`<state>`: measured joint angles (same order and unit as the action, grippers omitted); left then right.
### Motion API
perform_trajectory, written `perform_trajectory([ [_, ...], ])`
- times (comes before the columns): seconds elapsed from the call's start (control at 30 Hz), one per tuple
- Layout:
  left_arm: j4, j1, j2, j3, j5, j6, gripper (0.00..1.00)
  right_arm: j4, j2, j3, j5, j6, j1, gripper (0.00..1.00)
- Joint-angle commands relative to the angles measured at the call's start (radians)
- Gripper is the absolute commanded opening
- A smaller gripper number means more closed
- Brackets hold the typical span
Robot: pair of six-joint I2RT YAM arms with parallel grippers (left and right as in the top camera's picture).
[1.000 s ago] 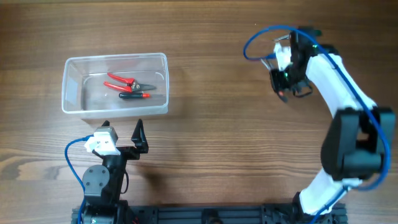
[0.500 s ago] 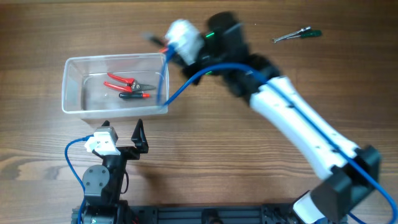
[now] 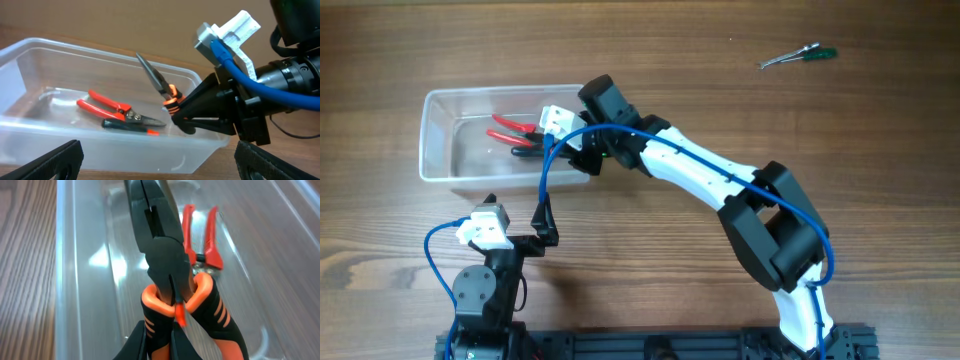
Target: Pack container
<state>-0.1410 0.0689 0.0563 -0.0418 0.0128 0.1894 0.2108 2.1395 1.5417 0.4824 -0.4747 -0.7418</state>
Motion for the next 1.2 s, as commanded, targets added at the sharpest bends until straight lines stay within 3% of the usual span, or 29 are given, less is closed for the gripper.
perform_trajectory([
  [0.0, -0.001, -0.006, -0.001, 0.004, -0.003, 0.009, 1.0, -0.008, 0.0, 0.01, 0.03, 0.021, -0.006, 0.05],
  [0.1, -0.001, -0.006, -0.001, 0.005, -0.003, 0.009, 1.0, -0.009, -0.006, 0.011, -0.013, 0.082, -0.006, 0.48],
  [0.27, -0.001, -0.006, -0.001, 0.004, -0.003, 0.009, 1.0, 0.005, -0.069, 0.011, -0.151, 0.166, -0.003, 0.66],
  [0.37, -0.001, -0.006, -0.001, 0.004, -0.003, 0.009, 1.0, 0.106, -0.153, 0.037, -0.332, 0.164, 0.008, 0.73],
  [0.53, -0.001, -0.006, -0.001, 0.004, -0.003, 0.009, 1.0, 0.317, -0.201, 0.103, -0.498, 0.161, 0.079, 0.8],
  [0.77, -0.001, -0.006, -0.001, 0.004, -0.003, 0.009, 1.0, 0.467, -0.2, 0.116, -0.503, 0.243, 0.307, 0.85],
  [0.97, -0.001, -0.006, -0.001, 0.004, -0.003, 0.009, 1.0, 0.49, -0.2, 0.116, -0.363, 0.407, 0.532, 0.86],
  [1.17, -0.001, -0.006, -0.001, 0.004, -0.003, 0.009, 1.0, 0.494, -0.188, 0.116, -0.241, 0.423, 0.676, 0.85],
])
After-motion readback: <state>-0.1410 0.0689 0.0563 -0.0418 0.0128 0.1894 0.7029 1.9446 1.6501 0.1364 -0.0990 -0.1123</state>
